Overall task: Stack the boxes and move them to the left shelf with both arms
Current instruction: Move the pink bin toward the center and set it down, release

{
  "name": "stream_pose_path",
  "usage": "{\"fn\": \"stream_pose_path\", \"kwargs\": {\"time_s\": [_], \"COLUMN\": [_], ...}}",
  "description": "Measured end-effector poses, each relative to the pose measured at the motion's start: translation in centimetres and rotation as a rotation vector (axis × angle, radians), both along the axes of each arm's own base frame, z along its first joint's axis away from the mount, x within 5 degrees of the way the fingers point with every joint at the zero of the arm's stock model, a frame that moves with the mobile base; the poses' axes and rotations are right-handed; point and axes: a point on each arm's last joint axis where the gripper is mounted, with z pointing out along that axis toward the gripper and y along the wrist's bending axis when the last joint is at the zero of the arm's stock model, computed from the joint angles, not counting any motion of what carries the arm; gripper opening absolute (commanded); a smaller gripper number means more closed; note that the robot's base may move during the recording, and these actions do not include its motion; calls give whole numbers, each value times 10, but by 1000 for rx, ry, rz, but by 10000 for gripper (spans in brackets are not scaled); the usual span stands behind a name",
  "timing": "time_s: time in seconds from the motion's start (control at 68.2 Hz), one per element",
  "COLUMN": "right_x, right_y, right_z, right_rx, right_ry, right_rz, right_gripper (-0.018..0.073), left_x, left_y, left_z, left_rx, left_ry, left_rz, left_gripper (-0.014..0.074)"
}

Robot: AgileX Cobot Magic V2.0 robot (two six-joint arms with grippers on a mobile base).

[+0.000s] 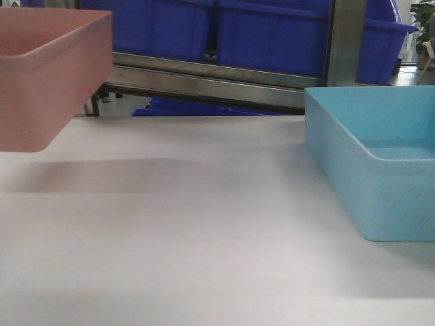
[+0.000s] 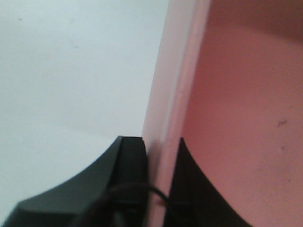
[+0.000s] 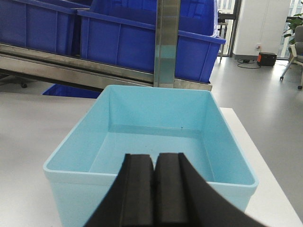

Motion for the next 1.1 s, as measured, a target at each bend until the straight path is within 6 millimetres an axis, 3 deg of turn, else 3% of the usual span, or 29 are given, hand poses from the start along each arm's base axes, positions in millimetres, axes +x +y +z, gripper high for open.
{"fn": "stream_pose_path", "kwargs": {"time_s": [0.205,0.586,0.821,1.1], "right_x": [0,0,0,0], "right_y": [0,0,0,0], "right_z": [0,0,0,0], "right_rx": [0,0,0,0], "right_ry": [0,0,0,0], "right_rz": [0,0,0,0], "right_gripper": [49,49,49,49], "left_x": [-22,-60,-78,-86], "left_y": [-61,-160,-192,-196], "left_z": [-3,-57,-94,-120], "left_rx": [-68,-88,-102,-90], "left_ry": [73,177,175,142], "left_rz": [-29,-106,-82,-65], "left_gripper": [-11,-11,-11,-12]}}
